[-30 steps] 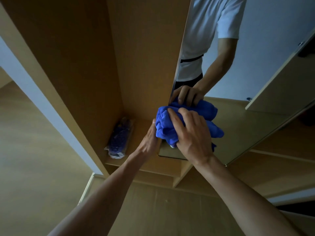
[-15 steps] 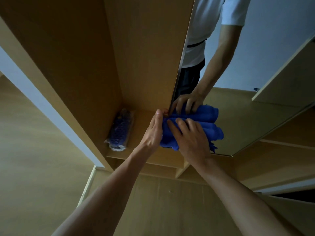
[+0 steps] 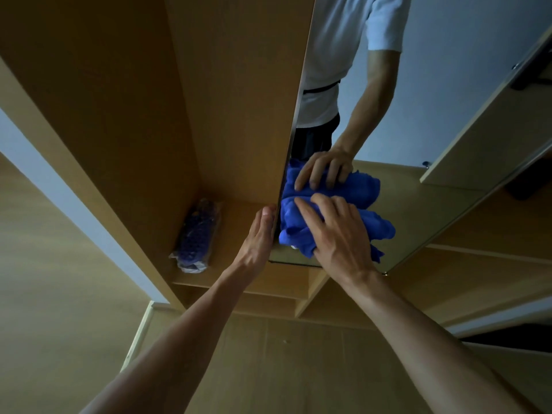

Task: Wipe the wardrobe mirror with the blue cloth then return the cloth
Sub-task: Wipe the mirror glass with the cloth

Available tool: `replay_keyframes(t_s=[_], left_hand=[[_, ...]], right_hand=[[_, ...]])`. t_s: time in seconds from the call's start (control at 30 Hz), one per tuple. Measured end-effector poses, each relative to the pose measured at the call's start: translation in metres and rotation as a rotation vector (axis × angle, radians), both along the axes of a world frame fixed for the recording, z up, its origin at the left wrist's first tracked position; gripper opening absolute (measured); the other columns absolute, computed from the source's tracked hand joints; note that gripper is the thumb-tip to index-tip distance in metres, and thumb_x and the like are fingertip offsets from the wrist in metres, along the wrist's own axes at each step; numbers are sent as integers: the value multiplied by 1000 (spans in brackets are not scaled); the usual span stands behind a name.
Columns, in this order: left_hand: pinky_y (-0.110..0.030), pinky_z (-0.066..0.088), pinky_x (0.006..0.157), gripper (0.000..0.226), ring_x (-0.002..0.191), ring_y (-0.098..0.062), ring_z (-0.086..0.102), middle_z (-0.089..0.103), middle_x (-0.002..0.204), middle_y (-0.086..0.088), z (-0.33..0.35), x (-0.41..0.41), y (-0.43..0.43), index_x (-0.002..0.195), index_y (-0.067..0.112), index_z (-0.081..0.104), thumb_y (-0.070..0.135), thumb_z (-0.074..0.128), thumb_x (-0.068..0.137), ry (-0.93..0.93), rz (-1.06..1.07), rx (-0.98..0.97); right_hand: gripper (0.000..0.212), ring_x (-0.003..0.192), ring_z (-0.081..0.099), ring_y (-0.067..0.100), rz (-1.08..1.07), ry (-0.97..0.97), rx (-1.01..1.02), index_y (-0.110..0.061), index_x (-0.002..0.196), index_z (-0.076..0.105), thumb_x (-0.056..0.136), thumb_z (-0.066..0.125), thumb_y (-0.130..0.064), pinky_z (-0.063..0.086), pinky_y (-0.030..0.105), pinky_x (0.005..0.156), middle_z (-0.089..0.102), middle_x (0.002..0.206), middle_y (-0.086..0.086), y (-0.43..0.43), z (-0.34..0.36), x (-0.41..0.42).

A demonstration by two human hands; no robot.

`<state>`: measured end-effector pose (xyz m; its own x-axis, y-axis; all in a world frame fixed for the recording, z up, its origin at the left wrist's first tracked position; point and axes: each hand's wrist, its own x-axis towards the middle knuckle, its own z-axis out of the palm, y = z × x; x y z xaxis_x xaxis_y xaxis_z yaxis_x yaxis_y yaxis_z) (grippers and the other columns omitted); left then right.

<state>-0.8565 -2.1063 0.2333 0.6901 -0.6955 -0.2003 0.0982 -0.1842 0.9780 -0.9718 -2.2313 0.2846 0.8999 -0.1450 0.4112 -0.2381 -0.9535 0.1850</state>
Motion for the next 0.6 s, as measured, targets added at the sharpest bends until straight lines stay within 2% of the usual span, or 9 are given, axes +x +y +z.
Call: replay_keyframes(t_s=[0.1,0.23,0.3,0.37,0.43,0.53,0.6], left_hand=[[-44,27,121,93,143,-6,38,41,154,14,-9,-1,-2,150,38,38,93,13,80,-46,13,-1],[-35,30,114,94,141,-3,38,38,155,14,-17,-2,-3,147,45,35,99,17,73,-24,22,-41],[-36,35,113,79,138,-6,44,46,150,10,-19,-1,-6,137,50,44,96,17,78,-38,43,-65],[-44,39,115,60,132,-9,50,54,141,9,-21,1,-9,124,56,51,87,16,87,-54,73,-69],[-45,41,113,47,128,-8,51,56,135,10,-24,1,-11,114,67,51,85,16,88,-60,89,-60],[-35,44,103,36,125,-5,51,53,133,17,-28,3,-12,101,79,46,88,17,83,-53,96,-38],[-25,41,94,32,121,4,50,52,128,27,-27,5,-13,95,83,45,87,17,81,-31,95,-35]], right_hand=[[69,97,55,29,-34,-74,5,-15,139,55,76,84,-25,47,44,82,58,125,10,-7,9,-5],[65,99,56,31,-50,-95,-13,-15,140,55,81,79,-23,48,45,84,58,127,11,-5,-3,-3],[61,102,55,32,-50,-94,-24,-15,142,52,84,71,-16,47,45,87,57,130,12,-2,-12,0],[58,103,54,33,-46,-58,-21,-14,142,51,85,61,-12,46,45,88,56,131,13,3,-24,4],[57,103,53,34,-41,-27,-28,-13,141,51,85,55,-12,46,46,87,56,131,14,7,-39,7],[53,105,54,34,-42,46,-54,-14,139,52,87,64,-18,47,45,88,56,130,14,8,-65,10],[56,106,55,35,-50,112,-49,-15,138,53,85,71,-24,47,45,89,56,130,13,8,-77,9]])
